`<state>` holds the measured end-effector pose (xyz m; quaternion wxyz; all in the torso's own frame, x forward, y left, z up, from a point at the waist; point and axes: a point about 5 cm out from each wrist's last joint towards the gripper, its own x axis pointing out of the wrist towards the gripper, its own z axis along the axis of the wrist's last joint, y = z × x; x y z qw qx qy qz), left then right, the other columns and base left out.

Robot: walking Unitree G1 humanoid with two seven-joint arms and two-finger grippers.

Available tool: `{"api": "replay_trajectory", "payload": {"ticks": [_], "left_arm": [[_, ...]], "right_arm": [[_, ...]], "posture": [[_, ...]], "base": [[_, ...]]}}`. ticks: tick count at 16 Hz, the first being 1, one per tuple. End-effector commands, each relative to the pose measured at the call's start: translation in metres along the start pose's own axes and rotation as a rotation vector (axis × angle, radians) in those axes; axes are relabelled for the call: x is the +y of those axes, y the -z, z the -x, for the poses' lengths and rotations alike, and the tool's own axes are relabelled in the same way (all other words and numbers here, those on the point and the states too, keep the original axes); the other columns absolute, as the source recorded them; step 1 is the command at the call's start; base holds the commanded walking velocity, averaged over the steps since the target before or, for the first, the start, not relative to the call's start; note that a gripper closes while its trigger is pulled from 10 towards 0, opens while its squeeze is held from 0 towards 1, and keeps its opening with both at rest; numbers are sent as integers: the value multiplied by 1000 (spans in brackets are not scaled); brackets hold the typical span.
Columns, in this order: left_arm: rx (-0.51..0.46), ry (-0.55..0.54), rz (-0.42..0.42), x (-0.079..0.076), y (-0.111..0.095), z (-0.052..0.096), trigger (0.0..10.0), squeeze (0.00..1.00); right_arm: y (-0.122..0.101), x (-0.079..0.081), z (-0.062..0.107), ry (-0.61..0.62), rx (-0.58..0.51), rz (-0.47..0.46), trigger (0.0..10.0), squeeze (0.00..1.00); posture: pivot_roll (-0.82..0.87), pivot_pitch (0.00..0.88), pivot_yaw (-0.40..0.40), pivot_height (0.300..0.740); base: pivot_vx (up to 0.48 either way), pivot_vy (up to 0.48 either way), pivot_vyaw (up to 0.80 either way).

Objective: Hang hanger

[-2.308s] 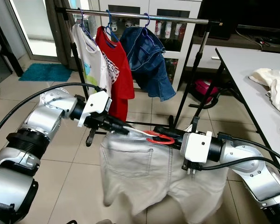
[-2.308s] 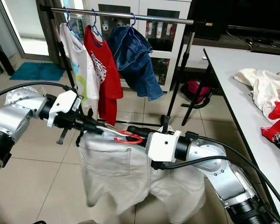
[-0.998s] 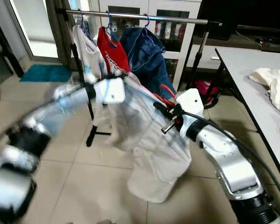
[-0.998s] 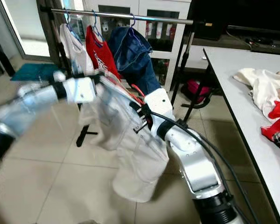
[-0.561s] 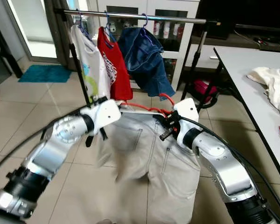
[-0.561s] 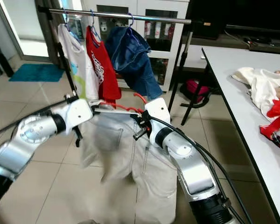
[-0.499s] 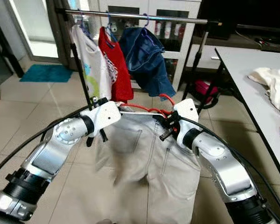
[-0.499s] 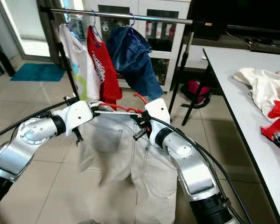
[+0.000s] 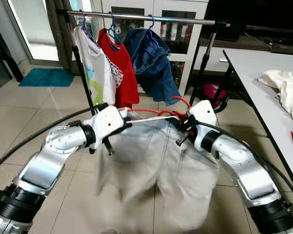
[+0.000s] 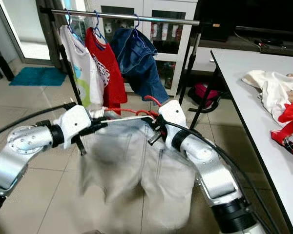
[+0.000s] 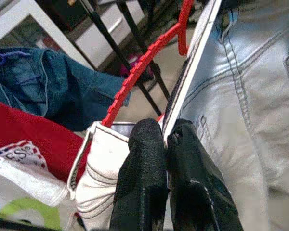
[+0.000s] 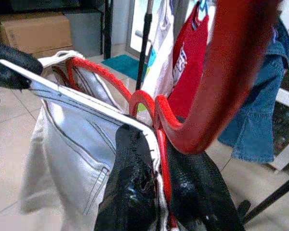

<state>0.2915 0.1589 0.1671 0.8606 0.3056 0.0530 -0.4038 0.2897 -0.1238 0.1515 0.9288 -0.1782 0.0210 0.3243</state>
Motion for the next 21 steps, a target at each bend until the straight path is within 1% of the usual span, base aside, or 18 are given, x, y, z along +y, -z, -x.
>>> {"api": "replay_trajectory", "payload": {"ticks": [1,2,3,4,5,6,7,8,9,11,12,13,14,16,18,19,20,21], "left_arm": [[101,-141,144,25,25,23,10000,0],[50,-99,155,25,21,24,10000,31],[40,-97,138,28,20,25,10000,933],[41,-79,90,32,22,31,10000,1000],[49,-73,64,40,25,38,10000,1000],[49,-74,67,47,27,44,10000,1000],[44,-75,68,50,27,47,10000,1000],[18,-80,87,55,26,51,10000,1000],[0,-114,107,61,26,54,10000,1000],[-10,-234,132,79,30,62,10000,1000],[3,-271,121,84,34,61,10000,1000],[5,-262,109,83,34,60,10000,1000],[-21,-212,106,78,31,54,10000,1000],[-55,-157,103,74,26,47,10000,1000],[-111,-28,49,69,17,37,10000,1000],[-131,18,24,70,13,33,10000,1000],[-161,129,-31,72,4,26,10000,1000],[-177,215,-49,73,0,24,10000,1000]], "right_arm": [[1,-59,31,263,6,11,10000,0],[-1,-58,31,240,-15,11,10000,0],[-1,-57,31,221,-28,13,10000,0],[-2,-55,33,174,-51,24,10000,0],[-1,-53,35,121,-58,54,10000,0],[2,-53,38,96,-53,74,10000,0],[3,-53,39,92,-53,82,10000,0],[4,-55,40,90,-51,92,10000,0],[4,-56,41,90,-52,100,10000,0],[0,-55,43,74,-88,109,10000,0],[-3,-50,44,29,-122,138,10000,0],[-4,-48,45,7,-133,171,10000,0],[-7,-41,46,-52,-147,267,10000,0],[-10,-36,45,-89,-172,356,10000,0],[-13,-27,44,-169,-188,490,10000,0],[-13,-25,43,-196,-194,523,10000,0],[-15,-21,41,-253,-214,603,10000,0],[-18,-19,40,-283,-238,666,10000,0]], "posture": [[-82,0,-15,740],[-86,0,-19,740],[-86,0,-19,740],[-86,0,-22,740],[-87,0,-23,740],[-87,0,-23,740],[-87,0,-23,740],[-88,0,-23,740],[-88,0,-23,740],[-88,0,-23,740],[-88,0,-22,740],[-88,0,-22,740],[-88,0,-22,740],[-89,0,-21,740],[-88,0,-27,740],[-87,0,-28,740],[-88,0,-27,740],[-90,0,-24,740]], "base": [[0,0,0],[0,0,0],[0,0,0],[0,0,0],[0,0,0],[0,0,0],[0,0,0],[0,0,0],[0,0,0],[0,0,0],[0,0,0],[0,0,0],[0,0,0],[0,0,0],[0,0,0],[0,0,0],[0,0,0],[0,0,0]]}}
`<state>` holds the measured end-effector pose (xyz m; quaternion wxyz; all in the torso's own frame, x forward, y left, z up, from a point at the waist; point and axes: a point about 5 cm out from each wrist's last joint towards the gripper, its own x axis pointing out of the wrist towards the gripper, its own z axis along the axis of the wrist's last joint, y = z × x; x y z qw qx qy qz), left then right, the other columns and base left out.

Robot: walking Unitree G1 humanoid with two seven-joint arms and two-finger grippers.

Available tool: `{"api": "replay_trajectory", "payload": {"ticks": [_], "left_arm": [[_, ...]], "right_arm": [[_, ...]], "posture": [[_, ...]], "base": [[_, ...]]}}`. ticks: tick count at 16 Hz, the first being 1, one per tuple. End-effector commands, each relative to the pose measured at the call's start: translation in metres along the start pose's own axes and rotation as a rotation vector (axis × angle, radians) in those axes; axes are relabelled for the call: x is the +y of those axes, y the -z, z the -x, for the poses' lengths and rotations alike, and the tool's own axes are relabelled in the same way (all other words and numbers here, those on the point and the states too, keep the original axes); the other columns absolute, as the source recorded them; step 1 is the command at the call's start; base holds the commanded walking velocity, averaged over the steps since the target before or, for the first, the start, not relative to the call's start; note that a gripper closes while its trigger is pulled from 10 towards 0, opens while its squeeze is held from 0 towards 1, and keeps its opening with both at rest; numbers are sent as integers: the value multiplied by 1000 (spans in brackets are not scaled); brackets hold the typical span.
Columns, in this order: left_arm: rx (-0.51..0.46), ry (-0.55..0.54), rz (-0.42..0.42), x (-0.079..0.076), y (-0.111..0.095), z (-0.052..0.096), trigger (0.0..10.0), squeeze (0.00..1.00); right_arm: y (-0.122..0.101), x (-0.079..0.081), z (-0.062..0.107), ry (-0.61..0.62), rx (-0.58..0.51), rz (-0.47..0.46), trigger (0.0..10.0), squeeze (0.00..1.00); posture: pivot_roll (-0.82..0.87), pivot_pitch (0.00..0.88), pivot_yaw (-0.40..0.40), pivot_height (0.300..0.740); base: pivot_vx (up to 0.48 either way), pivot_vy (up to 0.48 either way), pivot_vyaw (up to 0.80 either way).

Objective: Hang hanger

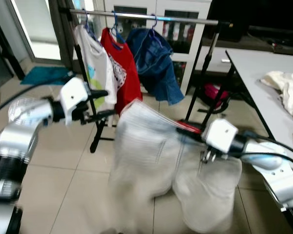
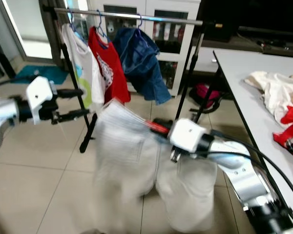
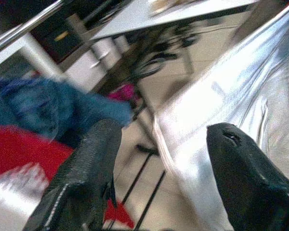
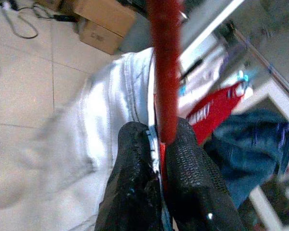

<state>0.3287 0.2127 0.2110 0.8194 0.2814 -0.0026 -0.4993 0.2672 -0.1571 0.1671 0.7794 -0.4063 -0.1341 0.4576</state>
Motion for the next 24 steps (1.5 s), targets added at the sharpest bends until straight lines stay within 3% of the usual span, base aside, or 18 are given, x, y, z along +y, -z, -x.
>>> {"api": "replay_trajectory", "payload": {"ticks": [1,2,3,4,6,7,12,13,14,15,17,18,19,24], "left_arm": [[-8,93,-21,0,-2,-2,10000,1000],[-4,137,-32,0,-3,-3,10000,1000],[2,252,-43,-3,-3,-4,10000,1000],[1,345,-2,-7,-1,-4,10000,1000],[35,498,-11,-20,6,-6,10000,1000],[28,545,-16,-25,9,-10,10000,0],[11,569,2,-25,12,-17,10000,0],[11,560,1,-22,12,-14,4824,0],[11,555,1,-21,12,-13,3765,0],[11,546,-5,-19,12,-11,0,0],[23,549,-52,-19,14,-11,0,0],[27,558,-60,-22,18,-14,706,0],[26,566,-48,-23,20,-19,2902,0],[33,556,-14,-21,25,-27,2078,0]], "right_arm": [[-11,-9,0,-12,-57,115,10000,0],[-14,-9,-1,-28,-73,147,10000,0],[-18,-7,-1,-63,-105,199,10000,0],[-20,-7,-1,-87,-126,233,10000,0],[-22,-7,0,-111,-158,284,10000,0],[-24,-7,2,-123,-180,316,10000,0],[-30,-3,5,-153,-232,357,10000,0],[-29,-2,6,-155,-234,358,10000,0],[-29,-1,6,-156,-234,358,10000,0],[-28,0,7,-160,-235,360,10000,0],[-28,1,5,-163,-245,361,10000,0],[-30,2,4,-164,-254,359,10000,0],[-31,3,2,-166,-263,357,10000,0],[-33,6,1,-175,-281,355,10000,0]], "posture": [[-97,0,-15,740],[-97,0,-15,740],[-108,0,2,740],[-116,0,12,740],[-128,0,22,740],[-139,0,28,740],[-152,0,24,740],[-150,0,21,740],[-150,0,21,740],[-144,0,16,740],[-141,0,14,740],[-135,0,4,740],[-135,0,4,740],[-144,0,12,740]], "base": [[0,0,0],[0,0,0],[0,0,0],[0,0,0],[0,0,0],[0,0,0],[0,0,0],[0,0,0],[0,0,0],[0,0,0],[0,0,0],[0,0,0],[0,0,0],[0,0,0]]}}
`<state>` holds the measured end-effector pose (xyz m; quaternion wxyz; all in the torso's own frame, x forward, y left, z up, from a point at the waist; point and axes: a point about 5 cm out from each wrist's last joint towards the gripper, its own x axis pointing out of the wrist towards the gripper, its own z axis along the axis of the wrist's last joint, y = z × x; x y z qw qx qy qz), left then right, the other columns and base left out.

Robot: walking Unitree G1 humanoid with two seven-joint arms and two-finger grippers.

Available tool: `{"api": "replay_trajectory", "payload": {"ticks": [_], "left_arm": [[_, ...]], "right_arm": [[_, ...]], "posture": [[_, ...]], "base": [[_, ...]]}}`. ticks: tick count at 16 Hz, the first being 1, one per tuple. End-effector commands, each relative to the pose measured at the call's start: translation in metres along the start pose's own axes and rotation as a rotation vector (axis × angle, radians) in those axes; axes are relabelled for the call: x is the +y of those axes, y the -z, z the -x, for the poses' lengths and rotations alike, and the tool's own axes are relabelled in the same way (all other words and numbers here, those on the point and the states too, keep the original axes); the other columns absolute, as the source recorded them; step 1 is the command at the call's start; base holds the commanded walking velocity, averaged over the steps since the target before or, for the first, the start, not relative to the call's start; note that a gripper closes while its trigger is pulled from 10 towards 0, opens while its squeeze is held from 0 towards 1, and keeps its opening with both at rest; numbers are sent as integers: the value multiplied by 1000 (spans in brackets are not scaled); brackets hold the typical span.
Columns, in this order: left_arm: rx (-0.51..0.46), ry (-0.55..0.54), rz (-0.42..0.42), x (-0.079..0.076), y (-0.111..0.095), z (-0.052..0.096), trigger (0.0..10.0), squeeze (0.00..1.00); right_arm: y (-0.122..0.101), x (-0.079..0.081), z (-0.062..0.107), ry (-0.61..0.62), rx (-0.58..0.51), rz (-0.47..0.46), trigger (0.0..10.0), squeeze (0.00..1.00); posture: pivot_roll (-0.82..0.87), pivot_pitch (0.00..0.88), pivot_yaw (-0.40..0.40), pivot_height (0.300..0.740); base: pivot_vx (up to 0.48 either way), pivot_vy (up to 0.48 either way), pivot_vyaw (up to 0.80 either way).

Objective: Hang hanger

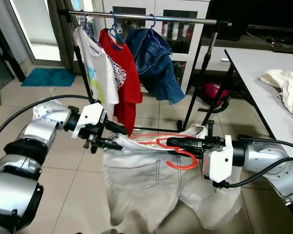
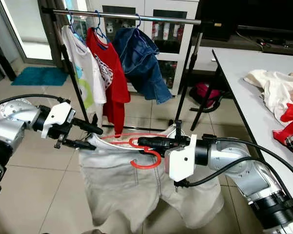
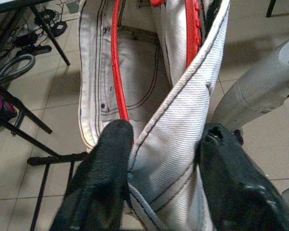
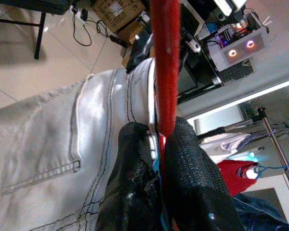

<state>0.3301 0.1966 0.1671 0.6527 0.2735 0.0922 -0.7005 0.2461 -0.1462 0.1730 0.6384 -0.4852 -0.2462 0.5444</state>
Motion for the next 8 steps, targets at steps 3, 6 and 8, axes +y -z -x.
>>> {"api": "replay_trajectory", "payload": {"ticks": [3,6,8], "left_arm": [[11,0,14,5,-1,0,0,0],[8,14,41,4,-1,0,0,0],[20,21,50,4,-1,2,0,0]], "right_arm": [[-9,-8,-2,25,-56,42,10000,0],[-7,-9,-2,28,-47,42,10000,0],[-4,-9,0,27,-34,43,10000,0]], "posture": [[-146,0,17,740],[-143,0,15,740],[-142,0,13,740]], "base": [[0,0,0],[0,0,0],[0,0,0]]}}
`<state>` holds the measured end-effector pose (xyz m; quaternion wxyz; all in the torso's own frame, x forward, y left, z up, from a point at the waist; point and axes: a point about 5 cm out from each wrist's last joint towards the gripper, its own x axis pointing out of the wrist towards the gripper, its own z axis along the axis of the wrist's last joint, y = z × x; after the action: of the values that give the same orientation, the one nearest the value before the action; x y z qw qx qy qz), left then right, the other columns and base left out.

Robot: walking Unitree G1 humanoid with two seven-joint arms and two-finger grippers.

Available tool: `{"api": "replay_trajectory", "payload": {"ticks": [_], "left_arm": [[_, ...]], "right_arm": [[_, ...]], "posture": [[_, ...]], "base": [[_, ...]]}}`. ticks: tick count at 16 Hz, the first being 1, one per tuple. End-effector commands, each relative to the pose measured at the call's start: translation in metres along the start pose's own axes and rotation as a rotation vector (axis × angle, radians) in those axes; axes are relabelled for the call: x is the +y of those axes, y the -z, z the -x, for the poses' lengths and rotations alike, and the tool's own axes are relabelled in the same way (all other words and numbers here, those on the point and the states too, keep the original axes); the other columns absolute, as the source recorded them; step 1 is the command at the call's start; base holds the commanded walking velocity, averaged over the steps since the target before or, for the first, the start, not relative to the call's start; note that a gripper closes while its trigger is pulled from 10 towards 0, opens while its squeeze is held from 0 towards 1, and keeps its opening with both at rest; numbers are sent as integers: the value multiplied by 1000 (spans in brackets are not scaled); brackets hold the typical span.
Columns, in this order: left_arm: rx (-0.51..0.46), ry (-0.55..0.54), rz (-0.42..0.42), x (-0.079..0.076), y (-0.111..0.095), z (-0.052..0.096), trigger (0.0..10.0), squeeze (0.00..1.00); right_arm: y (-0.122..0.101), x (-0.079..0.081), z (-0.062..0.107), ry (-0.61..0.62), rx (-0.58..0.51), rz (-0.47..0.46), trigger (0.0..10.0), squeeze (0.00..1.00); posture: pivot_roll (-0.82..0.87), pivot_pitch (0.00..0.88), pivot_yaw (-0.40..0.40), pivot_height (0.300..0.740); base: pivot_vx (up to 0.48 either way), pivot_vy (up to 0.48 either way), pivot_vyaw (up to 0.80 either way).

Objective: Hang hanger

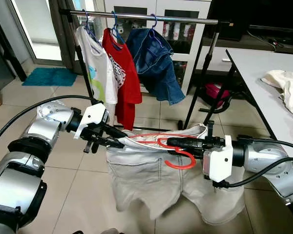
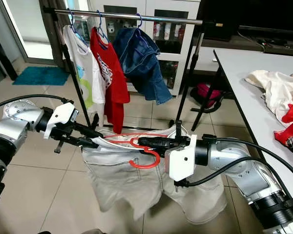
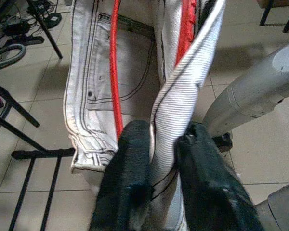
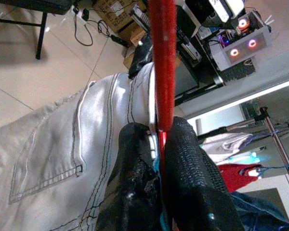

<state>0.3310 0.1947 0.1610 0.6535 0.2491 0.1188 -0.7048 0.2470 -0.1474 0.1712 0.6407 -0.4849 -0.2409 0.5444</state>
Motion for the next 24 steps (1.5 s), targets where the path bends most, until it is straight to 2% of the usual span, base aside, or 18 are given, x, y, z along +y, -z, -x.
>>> {"api": "replay_trajectory", "payload": {"ticks": [1,6,8,10,12,14,16,17,18,19,20,21,23,24], "left_arm": [[30,-7,-15,4,-6,9,0,0],[-4,-74,-10,10,-9,19,0,0],[-48,-174,-12,13,-11,22,0,0],[-53,-318,-36,17,-9,29,0,0],[-77,-414,-40,21,-10,37,0,0],[-118,-478,-27,23,-12,45,0,0],[-133,-595,-35,24,-11,57,0,0],[-101,-674,-73,25,-10,62,0,0],[0,-790,-139,28,-10,68,0,0],[173,-897,-220,32,-8,78,0,0],[299,-980,-300,34,-8,87,0,0],[321,-1043,-324,35,-11,95,0,0],[397,-1246,-404,39,-20,120,0,0],[426,-1328,-456,38,-24,130,0,0]], "right_arm": [[-5,-11,0,29,-34,51,10000,0],[-1,-10,0,22,-18,52,10000,0],[2,-10,0,27,-3,44,10000,0],[4,-7,0,29,7,29,10000,0],[6,-4,1,30,26,10,10000,0],[11,0,4,37,56,-43,10000,0],[18,4,9,52,98,-134,10000,0],[22,8,11,57,120,-200,10000,0],[26,13,13,72,153,-288,10000,0],[29,18,14,100,181,-418,10000,0],[32,20,15,121,218,-485,10000,0],[32,23,15,125,217,-532,10000,0],[33,28,17,158,224,-665,10000,0],[36,29,18,212,241,-754,10000,0]], "posture": [[-140,0,11,740],[-134,0,4,740],[-131,0,3,740],[-129,0,1,740],[-123,0,-7,740],[-119,0,-10,740],[-119,0,-10,740],[-120,0,-9,740],[-121,0,-8,740],[-121,0,-9,740],[-120,0,-11,740],[-119,0,-13,740],[-114,0,-17,740],[-113,0,-18,740]], "base": [[0,0,0],[0,0,0],[0,0,0],[0,0,0],[0,0,0],[0,0,0],[0,0,0],[0,0,0],[0,0,0],[0,0,0],[0,0,0],[0,0,0],[0,0,0],[0,0,0]]}}
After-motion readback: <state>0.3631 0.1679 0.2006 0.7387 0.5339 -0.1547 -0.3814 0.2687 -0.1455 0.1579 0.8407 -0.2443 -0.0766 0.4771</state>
